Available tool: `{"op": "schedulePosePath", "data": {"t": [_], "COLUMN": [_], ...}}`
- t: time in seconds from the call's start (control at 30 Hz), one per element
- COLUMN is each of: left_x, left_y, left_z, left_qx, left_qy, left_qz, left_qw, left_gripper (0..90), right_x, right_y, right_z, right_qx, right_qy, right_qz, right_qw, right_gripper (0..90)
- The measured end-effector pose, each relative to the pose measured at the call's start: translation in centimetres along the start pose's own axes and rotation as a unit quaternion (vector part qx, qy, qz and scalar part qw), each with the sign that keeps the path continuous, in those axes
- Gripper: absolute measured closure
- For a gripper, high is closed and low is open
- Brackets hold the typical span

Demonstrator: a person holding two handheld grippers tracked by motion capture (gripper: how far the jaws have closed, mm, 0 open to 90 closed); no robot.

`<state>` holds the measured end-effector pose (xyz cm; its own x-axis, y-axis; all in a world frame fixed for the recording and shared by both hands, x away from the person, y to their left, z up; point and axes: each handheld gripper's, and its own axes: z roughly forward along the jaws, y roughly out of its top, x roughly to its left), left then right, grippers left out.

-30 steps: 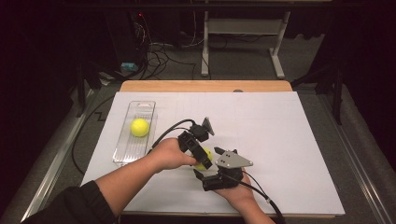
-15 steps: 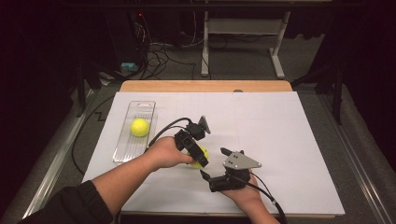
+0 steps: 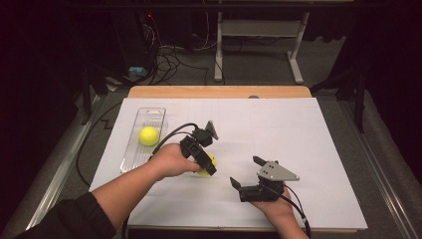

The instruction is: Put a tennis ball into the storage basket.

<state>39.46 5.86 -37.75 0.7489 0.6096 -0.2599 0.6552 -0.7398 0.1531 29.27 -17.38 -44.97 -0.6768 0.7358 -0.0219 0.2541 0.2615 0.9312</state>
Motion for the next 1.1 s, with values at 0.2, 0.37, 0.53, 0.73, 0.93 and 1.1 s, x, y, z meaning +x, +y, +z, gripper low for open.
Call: {"op": "schedulePosePath", "data": {"t": [0.2, 0.37, 0.53, 0.73, 0.93, 1.1], "left_x": [0.8, 1.3, 1.6, 2.2, 2.6, 3.0], "left_y": [-0.6, -1.1, -1.4, -1.8, -2.3, -2.6], "left_z": [-0.4, -0.6, -0.8, -1.4, -1.9, -2.4], "left_qx": [-0.001, 0.002, 0.001, 0.003, 0.002, 0.009], "left_qy": [0.006, 0.007, 0.011, 0.016, 0.019, 0.02], "left_qz": [-0.01, -0.017, -0.021, -0.025, -0.033, -0.036], "left_qw": [0.9999, 0.9998, 0.9997, 0.9996, 0.9993, 0.9991], "left_gripper": [27.0, 27.0, 27.0, 27.0, 27.0, 27.0], "right_x": [-1.2, -2.1, -3.1, -4.2, -4.9, -5.2], "right_y": [-0.7, -1.3, -1.8, -2.3, -2.7, -3.0], "right_z": [-1.0, -1.9, -2.8, -3.9, -4.9, -5.4], "right_qx": [0.001, 0.004, 0.002, -0.001, -0.003, -0.003], "right_qy": [-0.019, -0.034, -0.05, -0.067, -0.08, -0.086], "right_qz": [0.009, 0.012, 0.021, 0.03, 0.036, 0.038], "right_qw": [0.9998, 0.9993, 0.9985, 0.9973, 0.9962, 0.9956], "right_gripper": [0.0, 0.0, 0.0, 0.0, 0.0, 0.0]}}
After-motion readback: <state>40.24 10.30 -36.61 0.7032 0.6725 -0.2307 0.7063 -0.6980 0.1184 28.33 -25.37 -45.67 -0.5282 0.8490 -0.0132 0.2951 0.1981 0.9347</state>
